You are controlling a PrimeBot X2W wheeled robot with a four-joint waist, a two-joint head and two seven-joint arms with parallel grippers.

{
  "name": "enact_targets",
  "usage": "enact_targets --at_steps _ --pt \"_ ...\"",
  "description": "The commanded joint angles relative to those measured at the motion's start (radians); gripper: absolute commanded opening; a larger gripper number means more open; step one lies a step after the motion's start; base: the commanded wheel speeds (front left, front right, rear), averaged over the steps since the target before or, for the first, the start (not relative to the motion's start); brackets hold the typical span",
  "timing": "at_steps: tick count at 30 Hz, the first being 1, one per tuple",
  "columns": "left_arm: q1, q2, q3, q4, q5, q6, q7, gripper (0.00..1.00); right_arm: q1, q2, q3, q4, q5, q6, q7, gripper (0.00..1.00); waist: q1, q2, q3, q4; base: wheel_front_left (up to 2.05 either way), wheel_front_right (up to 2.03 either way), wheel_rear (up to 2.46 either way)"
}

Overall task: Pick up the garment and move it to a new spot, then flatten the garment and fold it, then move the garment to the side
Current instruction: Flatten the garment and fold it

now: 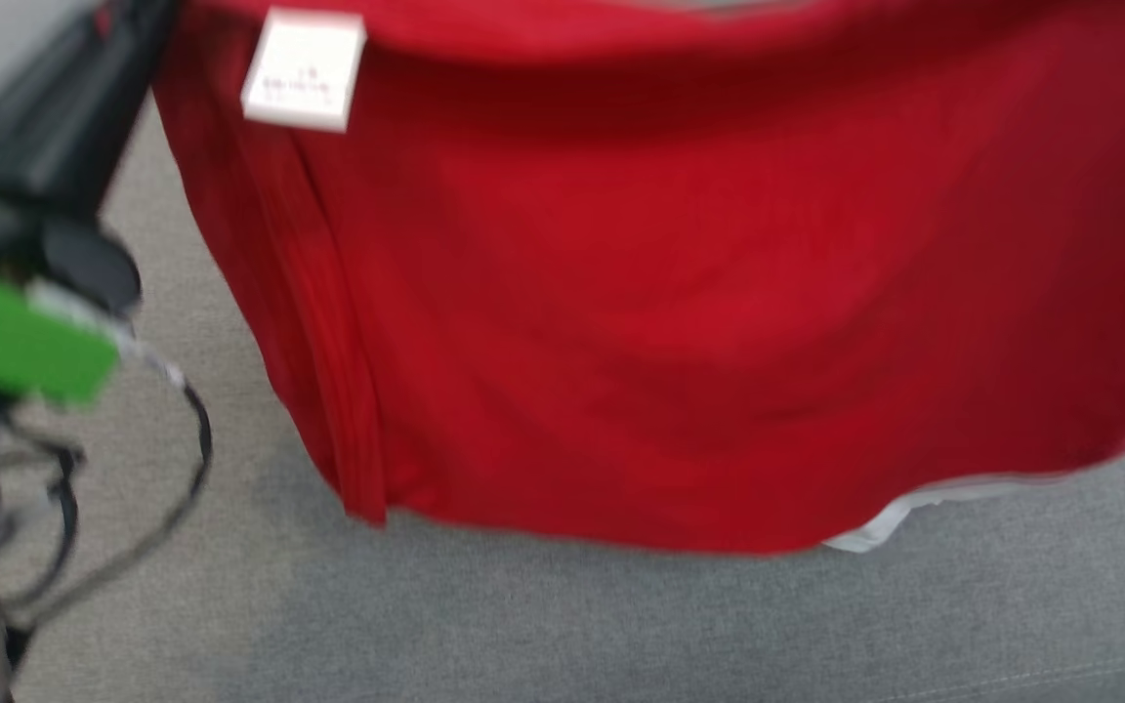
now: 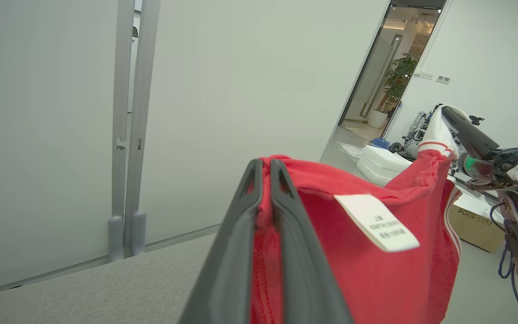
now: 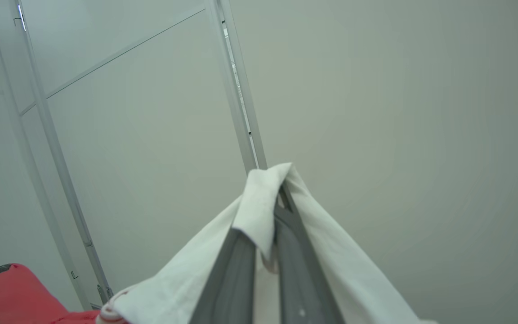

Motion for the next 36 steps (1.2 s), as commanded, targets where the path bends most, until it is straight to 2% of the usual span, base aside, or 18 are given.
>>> enact_targets --at_steps 1,3,6,9,10,11,13,16,18,22,26,31,36 --pt "-0.082 0.010 -0.012 0.060 0.021 0.006 0.014 0.00 -0.077 0.016 0.006 0.048 -0.042 0.000 0.010 0.00 0.0000 0.0000 0.137 -0.006 0.00 0.00 0.00" --pt "-0.224 0.014 -0.033 0.188 0.061 0.002 0.018 0.00 -0.209 0.059 0.020 0.155 -0.111 0.000 0.011 0.00 0.0000 0.0000 0.188 -0.002 0.00 0.00 0.00" --pt "-0.438 -0.021 -0.067 0.409 0.123 -0.013 -0.031 0.00 -0.405 0.137 0.028 0.338 -0.197 0.000 -0.046 0.00 0.0000 0.0000 0.253 0.004 0.00 0.00 0.00" --pt "-0.630 -0.069 -0.082 0.641 0.201 -0.029 -0.150 0.00 -0.577 0.189 0.023 0.521 -0.310 0.000 -0.150 0.00 0.0000 0.0000 0.288 0.006 0.00 0.00 0.00" --pt "-0.681 -0.077 -0.088 0.693 0.225 -0.046 -0.192 0.00 -0.625 0.206 0.013 0.563 -0.338 0.000 -0.187 0.00 0.0000 0.0000 0.298 0.004 0.00 0.00 0.00" --pt "-0.733 -0.082 -0.081 0.750 0.246 -0.044 -0.244 0.00 -0.671 0.219 0.012 0.601 -0.365 0.000 -0.220 0.00 0.0000 0.0000 0.308 0.001 0.00 0.00 0.00" --pt "-0.828 -0.087 -0.108 0.870 0.316 -0.079 -0.360 0.00 -0.762 0.249 0.005 0.681 -0.410 0.000 -0.308 0.00 0.0000 0.0000 0.330 -0.004 0.00 0.00 0.00" --pt "-0.895 -0.092 -0.122 1.001 0.374 -0.114 -0.513 0.00 -0.818 0.277 0.030 0.759 -0.423 0.000 -0.387 0.00 0.0000 0.0000 0.344 -0.013 0.00 0.00 0.00" --pt "-0.904 -0.071 -0.155 1.073 0.420 -0.143 -0.595 0.00 -0.813 0.284 0.073 0.786 -0.391 0.000 -0.415 0.00 0.0000 0.0000 0.346 -0.018 0.00 0.00 0.00" --pt "-0.773 -0.050 -0.242 1.155 0.454 -0.173 -0.722 0.00 -0.651 0.246 0.176 0.779 -0.288 0.000 -0.467 0.00 0.0000 0.0000 0.330 -0.020 0.00 0.00 0.00" --pt "-0.523 -0.027 -0.312 1.174 0.422 -0.179 -0.814 0.00 -0.346 0.189 0.281 0.683 -0.163 0.000 -0.513 0.00 0.0000 0.0000 0.265 -0.009 0.00 0.00 0.00" --pt "-0.193 -0.023 -0.348 1.125 0.315 -0.178 -0.858 0.00 0.060 0.105 0.321 0.567 -0.041 0.000 -0.558 0.00 0.0000 0.0000 0.174 0.012 0.00 0.00 0.00" --pt "0.080 -0.028 -0.359 1.022 0.272 -0.169 -0.875 0.00 0.358 0.072 0.321 0.490 0.010 0.000 -0.604 0.00 0.0000 0.0000 0.071 0.022 0.00 0.00 0.00"
